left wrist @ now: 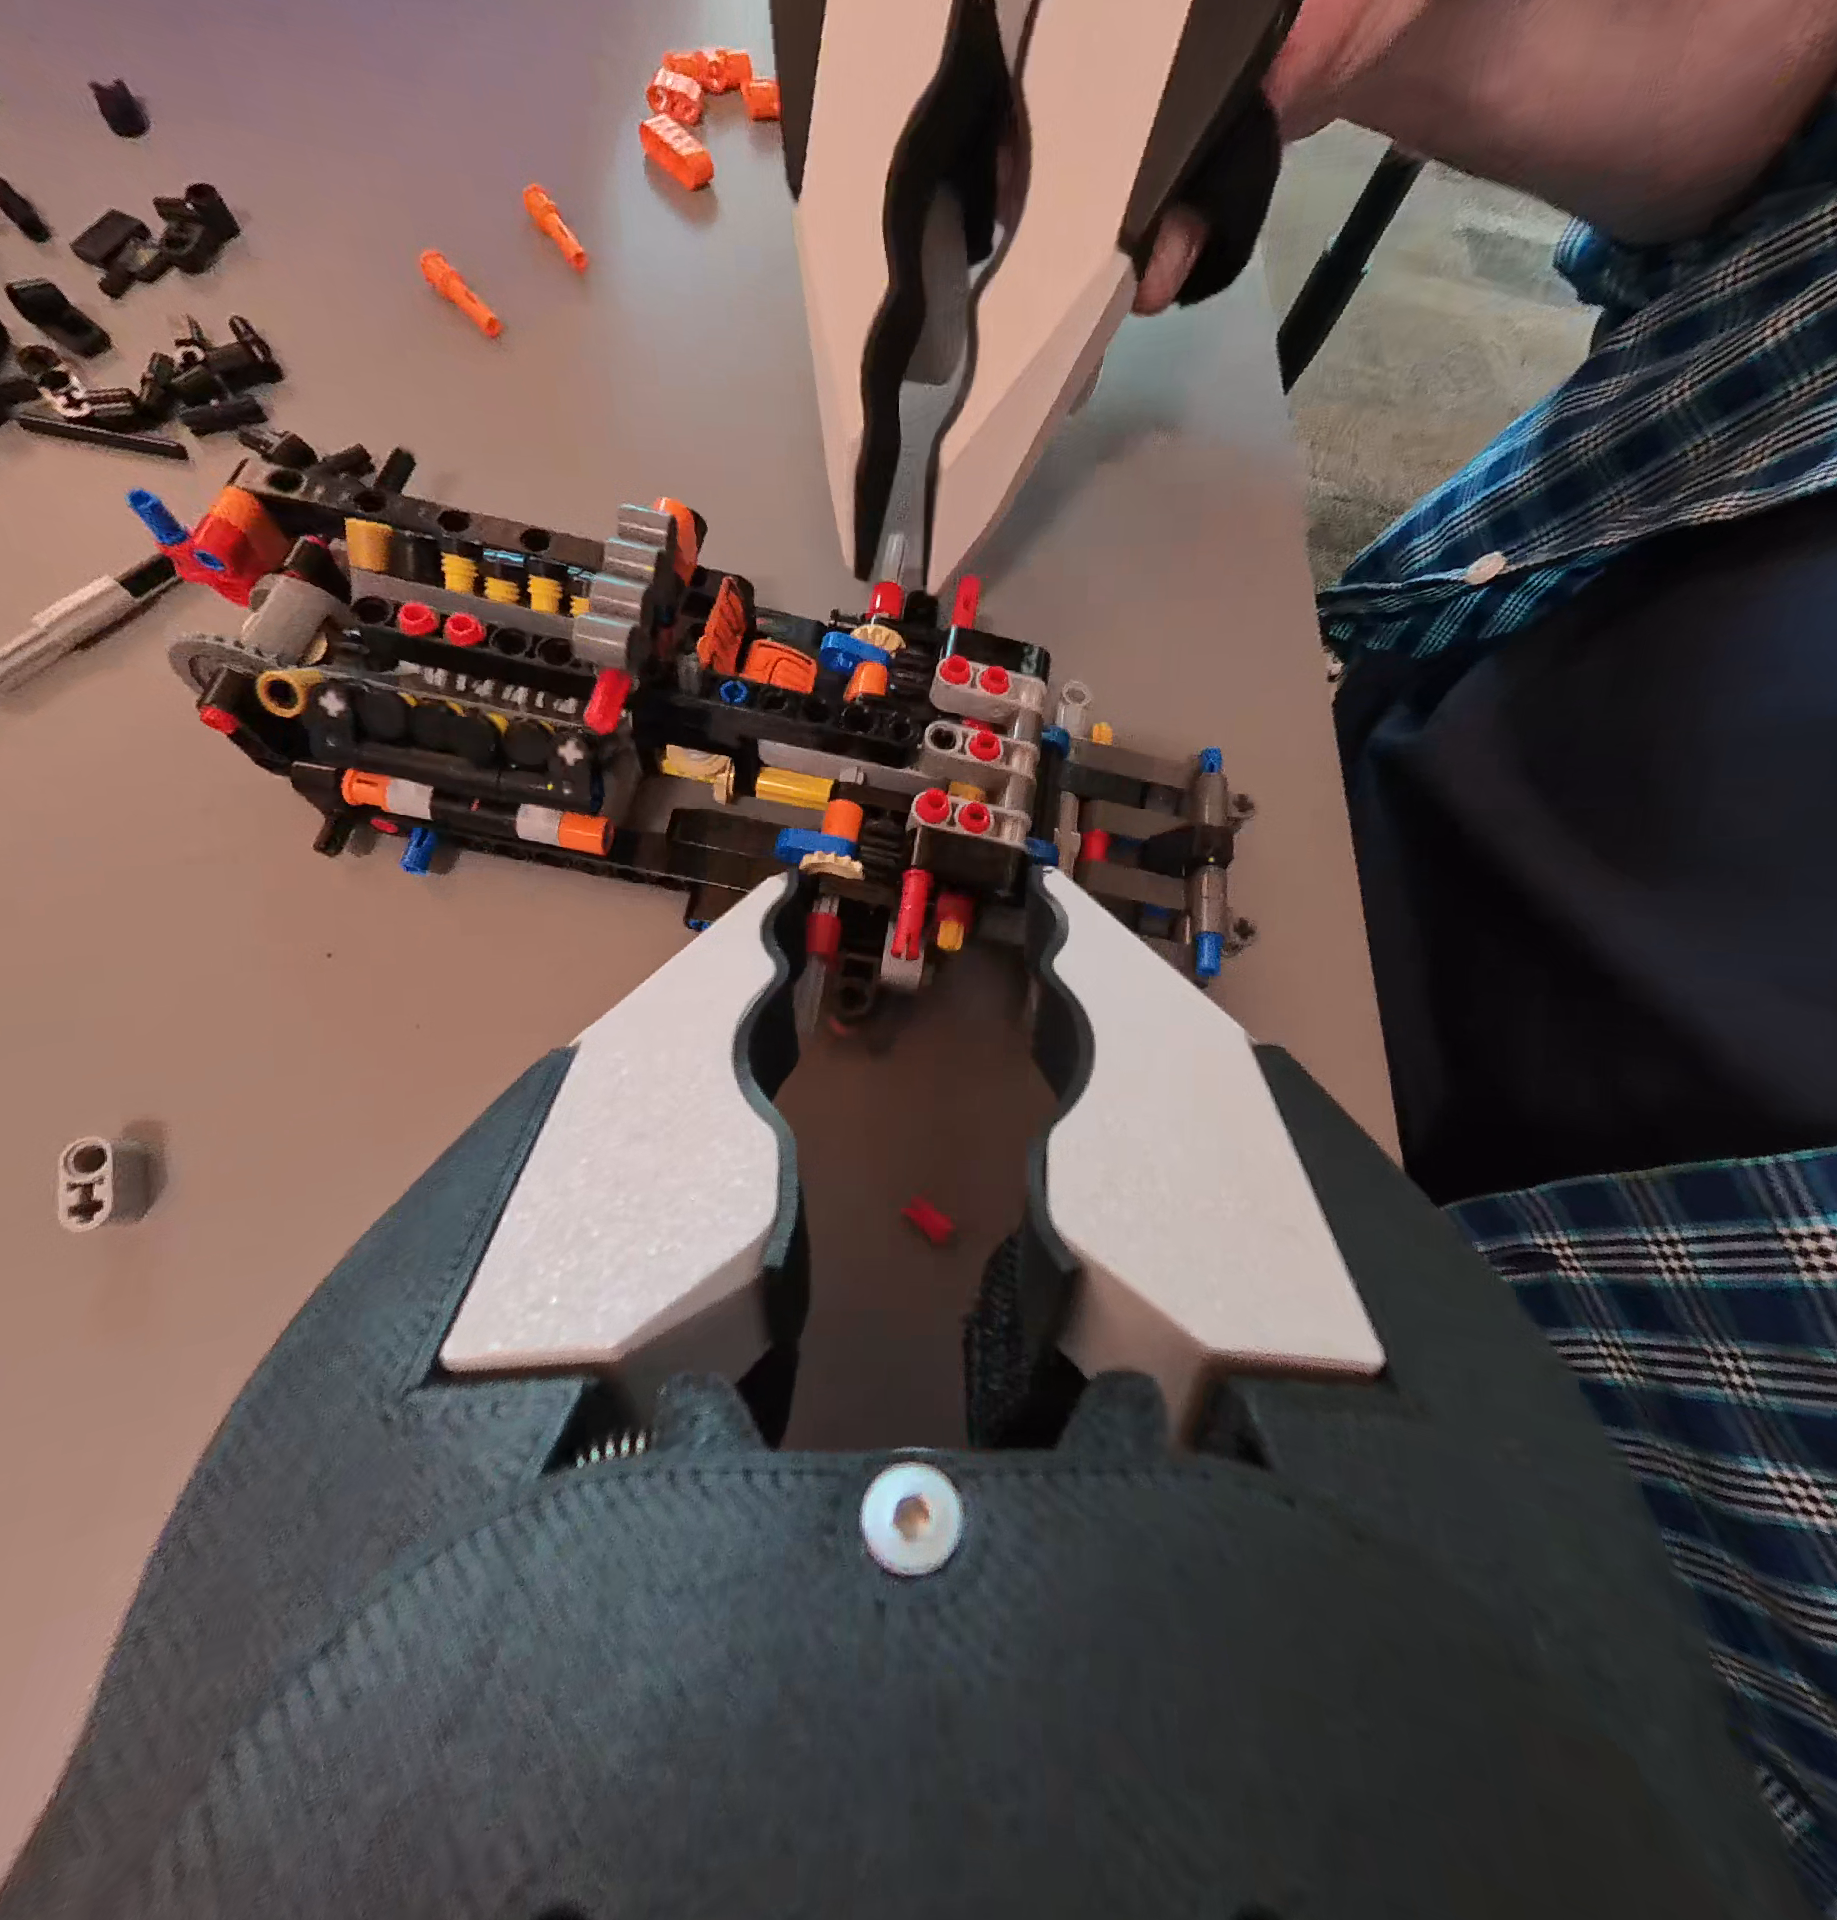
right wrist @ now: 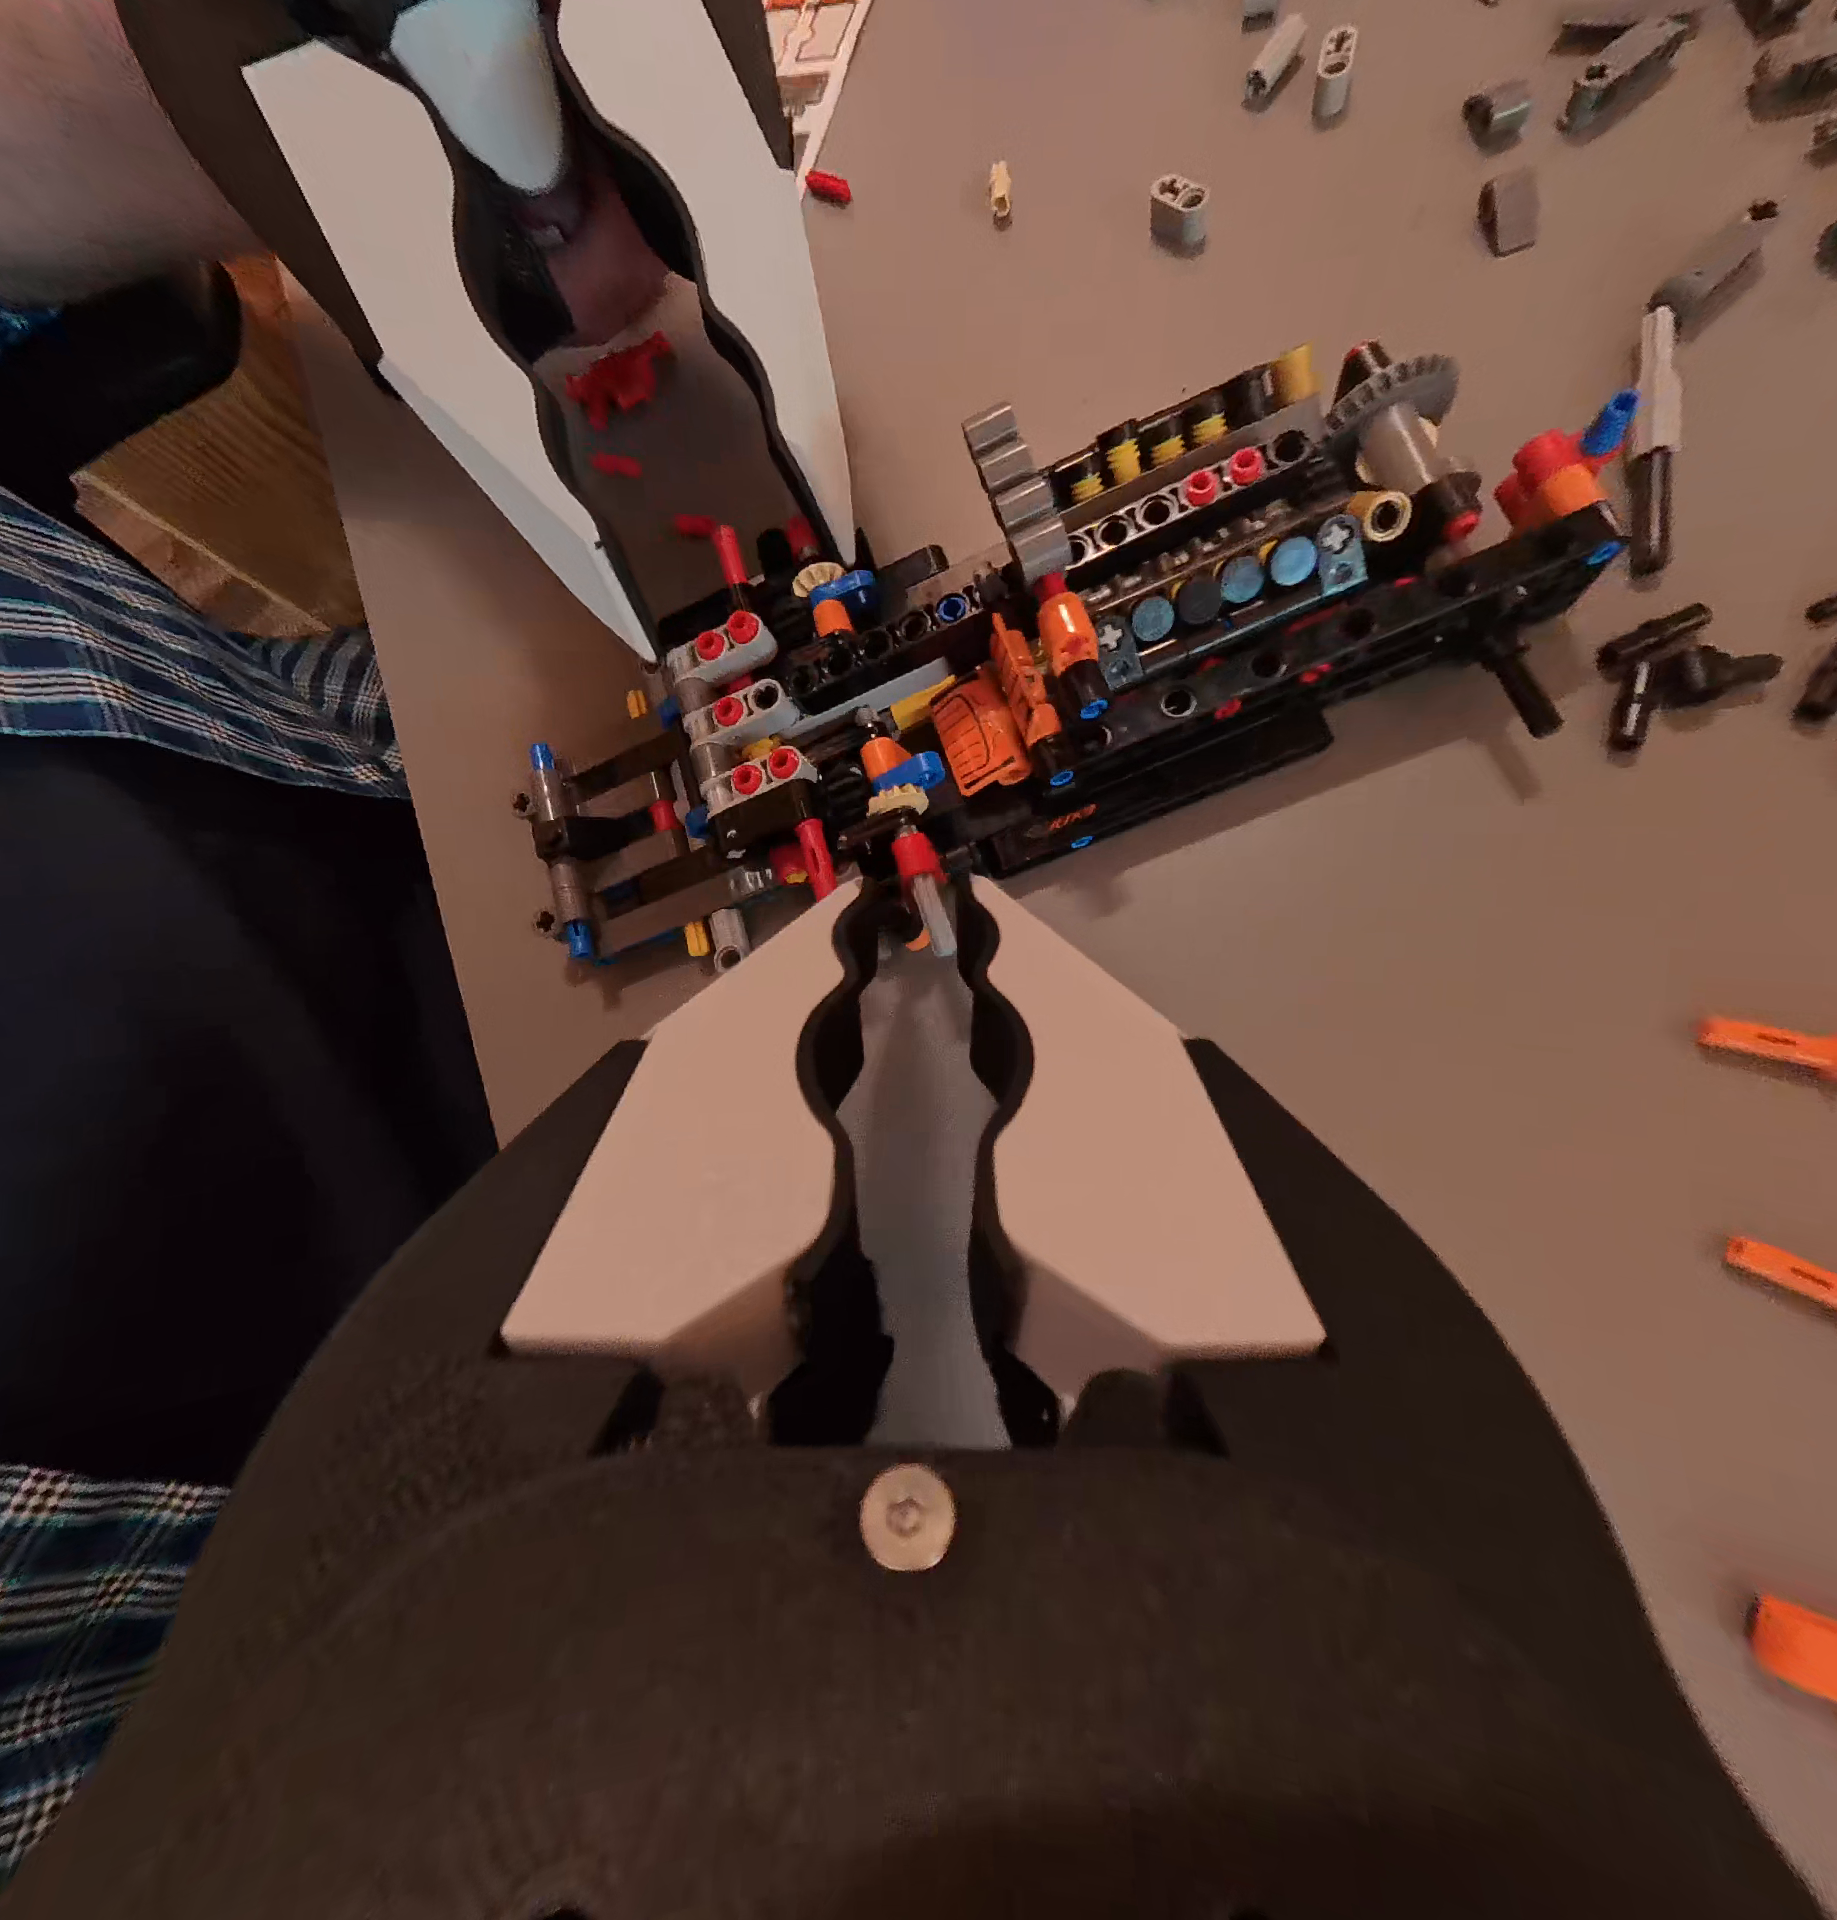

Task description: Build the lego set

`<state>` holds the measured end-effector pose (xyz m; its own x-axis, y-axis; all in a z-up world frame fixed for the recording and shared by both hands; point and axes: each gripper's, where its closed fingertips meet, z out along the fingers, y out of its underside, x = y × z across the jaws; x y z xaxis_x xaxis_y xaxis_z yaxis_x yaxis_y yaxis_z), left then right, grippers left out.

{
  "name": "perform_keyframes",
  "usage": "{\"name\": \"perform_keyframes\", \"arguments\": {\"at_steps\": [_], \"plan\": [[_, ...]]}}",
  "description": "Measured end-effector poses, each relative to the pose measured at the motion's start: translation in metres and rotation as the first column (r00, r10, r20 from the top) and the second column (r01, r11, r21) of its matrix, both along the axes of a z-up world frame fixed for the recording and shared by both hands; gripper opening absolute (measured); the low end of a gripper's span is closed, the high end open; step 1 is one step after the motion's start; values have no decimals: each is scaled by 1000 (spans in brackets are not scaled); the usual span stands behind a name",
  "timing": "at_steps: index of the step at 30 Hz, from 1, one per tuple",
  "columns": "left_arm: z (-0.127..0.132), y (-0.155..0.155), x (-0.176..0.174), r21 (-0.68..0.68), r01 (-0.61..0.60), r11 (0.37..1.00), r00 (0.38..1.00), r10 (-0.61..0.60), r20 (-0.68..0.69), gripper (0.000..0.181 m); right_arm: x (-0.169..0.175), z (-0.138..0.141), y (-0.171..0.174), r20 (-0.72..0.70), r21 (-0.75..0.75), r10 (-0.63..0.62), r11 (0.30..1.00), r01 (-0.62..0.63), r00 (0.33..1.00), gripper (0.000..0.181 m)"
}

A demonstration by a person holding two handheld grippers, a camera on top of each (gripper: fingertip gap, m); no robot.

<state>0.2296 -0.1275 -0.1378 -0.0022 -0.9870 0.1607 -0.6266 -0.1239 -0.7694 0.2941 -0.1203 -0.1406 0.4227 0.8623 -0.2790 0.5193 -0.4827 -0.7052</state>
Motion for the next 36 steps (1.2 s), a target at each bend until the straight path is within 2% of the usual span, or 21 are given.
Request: {"name": "perform_keyframes", "arguments": {"at_steps": [4,8,21,30,36], "plan": [[8,4,-5,-14,-21,1000,999,22,36,42,16,10,5,-12,17,-48,999,48,999,16],[5,11,-12,1,-46,999,999,46,5,43,29,15,8,-12,14,-94,995,94,996,18],[-2,6,-10,11,-25,1000,1000,25,-18,38,1,-1,-3,31,6,-21,1000,21,999,25],[-3,-2,-7,1,8,1000,1000,-8,-11,37,3,0,-10,26,-10,-14,1000,15,1000,27],[11,13,-17,6,-37,999,999,37,15,40,11,6,-4,9,7,-46,999,46,999,29]]}}
